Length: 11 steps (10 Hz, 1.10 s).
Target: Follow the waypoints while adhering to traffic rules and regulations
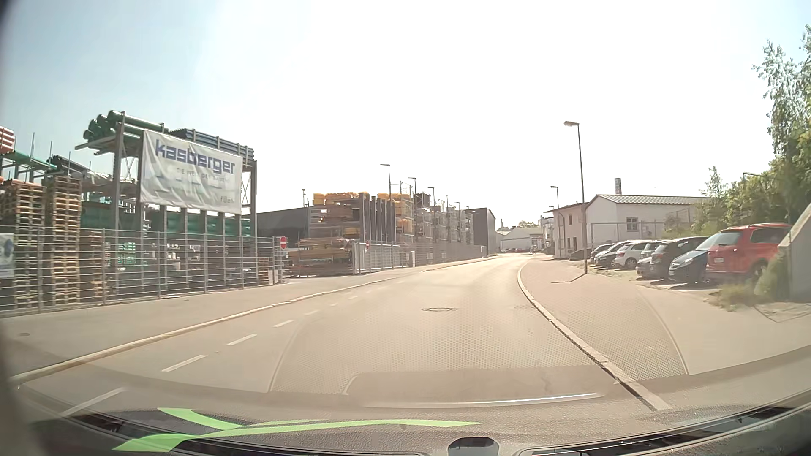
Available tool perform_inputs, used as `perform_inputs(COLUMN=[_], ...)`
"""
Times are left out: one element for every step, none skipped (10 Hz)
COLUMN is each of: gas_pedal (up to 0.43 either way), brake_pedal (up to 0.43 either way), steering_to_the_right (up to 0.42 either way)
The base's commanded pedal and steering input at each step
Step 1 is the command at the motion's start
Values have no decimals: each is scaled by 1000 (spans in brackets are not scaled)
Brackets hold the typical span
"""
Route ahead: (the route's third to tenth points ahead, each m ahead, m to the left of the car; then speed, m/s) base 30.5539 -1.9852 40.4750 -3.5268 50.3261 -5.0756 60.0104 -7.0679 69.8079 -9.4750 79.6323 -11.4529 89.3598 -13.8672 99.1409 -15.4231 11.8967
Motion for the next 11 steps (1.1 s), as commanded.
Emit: perform_inputs(gas_pedal=[0,0,0,0,0,0,0,0,0,0,20], brake_pedal=[0,0,0,0,0,0,0,0,0,0,0], steering_to_the_right=[29,29,29,28,28,28,28,27,27,27,26])
